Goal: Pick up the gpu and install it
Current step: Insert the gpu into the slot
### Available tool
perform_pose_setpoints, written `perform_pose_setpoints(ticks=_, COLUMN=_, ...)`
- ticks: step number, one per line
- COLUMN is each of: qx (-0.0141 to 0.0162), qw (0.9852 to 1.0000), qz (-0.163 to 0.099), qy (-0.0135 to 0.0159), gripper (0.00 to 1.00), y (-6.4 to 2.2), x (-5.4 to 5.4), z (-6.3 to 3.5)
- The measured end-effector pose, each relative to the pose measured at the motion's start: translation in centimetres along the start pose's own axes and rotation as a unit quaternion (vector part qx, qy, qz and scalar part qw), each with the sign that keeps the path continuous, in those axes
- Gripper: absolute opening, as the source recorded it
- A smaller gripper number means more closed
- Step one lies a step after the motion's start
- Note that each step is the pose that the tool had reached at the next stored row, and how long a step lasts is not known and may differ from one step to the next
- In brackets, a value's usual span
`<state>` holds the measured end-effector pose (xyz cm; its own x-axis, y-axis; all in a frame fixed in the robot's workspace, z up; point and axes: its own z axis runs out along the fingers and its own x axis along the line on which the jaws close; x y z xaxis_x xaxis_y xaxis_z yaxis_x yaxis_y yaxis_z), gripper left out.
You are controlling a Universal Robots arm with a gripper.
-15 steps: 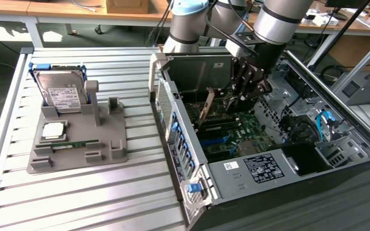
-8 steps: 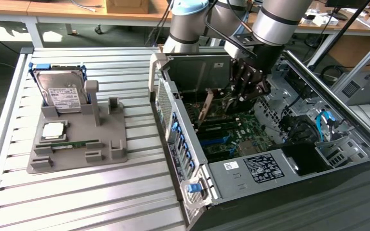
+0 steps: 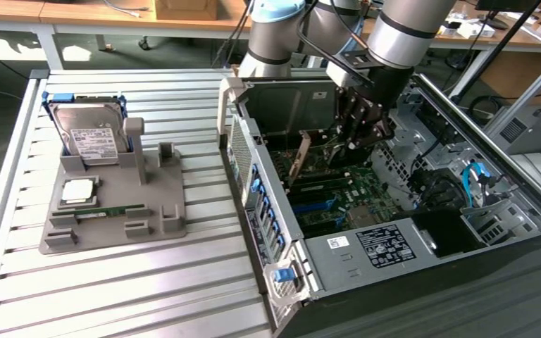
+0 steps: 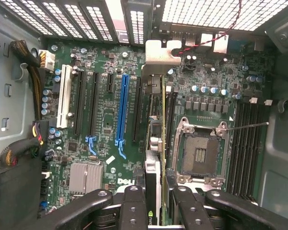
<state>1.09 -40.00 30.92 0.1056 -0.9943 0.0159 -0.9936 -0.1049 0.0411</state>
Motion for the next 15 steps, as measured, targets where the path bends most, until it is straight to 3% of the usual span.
perform_pose_setpoints(ticks=15, qx=0.0, qw=1.0, qz=0.002, qy=-0.0003, gripper=0.27, y=0.08, x=0.09, z=0.17)
